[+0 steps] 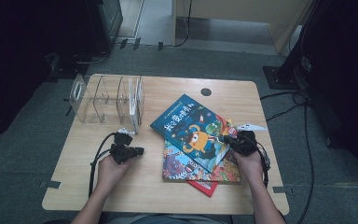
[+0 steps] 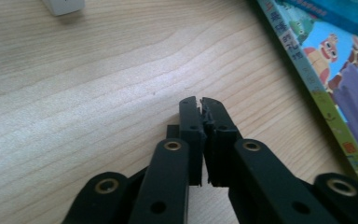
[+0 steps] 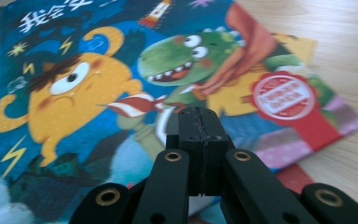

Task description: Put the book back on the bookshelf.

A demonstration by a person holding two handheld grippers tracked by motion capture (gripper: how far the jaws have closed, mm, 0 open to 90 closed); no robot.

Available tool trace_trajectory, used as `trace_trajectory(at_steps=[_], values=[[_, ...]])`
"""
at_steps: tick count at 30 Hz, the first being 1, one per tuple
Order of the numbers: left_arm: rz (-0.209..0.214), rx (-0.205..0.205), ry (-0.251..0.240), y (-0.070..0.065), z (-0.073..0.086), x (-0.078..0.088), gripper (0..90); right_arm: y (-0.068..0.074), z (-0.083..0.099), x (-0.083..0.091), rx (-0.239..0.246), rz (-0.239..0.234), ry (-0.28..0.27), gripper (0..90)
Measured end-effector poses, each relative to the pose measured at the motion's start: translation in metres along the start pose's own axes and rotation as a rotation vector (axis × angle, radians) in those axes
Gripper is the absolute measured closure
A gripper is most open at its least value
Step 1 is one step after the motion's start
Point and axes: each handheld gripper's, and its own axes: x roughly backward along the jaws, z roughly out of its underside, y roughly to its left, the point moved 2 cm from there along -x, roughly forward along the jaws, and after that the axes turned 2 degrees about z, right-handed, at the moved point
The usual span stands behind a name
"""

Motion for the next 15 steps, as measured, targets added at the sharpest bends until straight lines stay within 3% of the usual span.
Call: trace_trajectory(at_steps=[4,6,11,15], values=[[-0.032,-0.056,-0.013,-0.004,0.003,0.001,84.6,0.014,0.000,-0.005,0.026,-0.032,0.018,90.0],[-0.028,-0.060,-0.018,-0.005,0.003,0.001,81.6,0.021,-0.001,-0.007,0.050,-0.043,0.024,90.0],[-0.076,-0.110,-0.021,-0.013,0.004,-0.002,79.5,0.039,-0.001,-0.013,0.073,-0.082,0.028,90.0],[-0.047,-0.065,-0.022,-0.010,0.003,-0.001,78.7,0.053,0.000,-0.015,0.096,-0.115,0.033,90.0]])
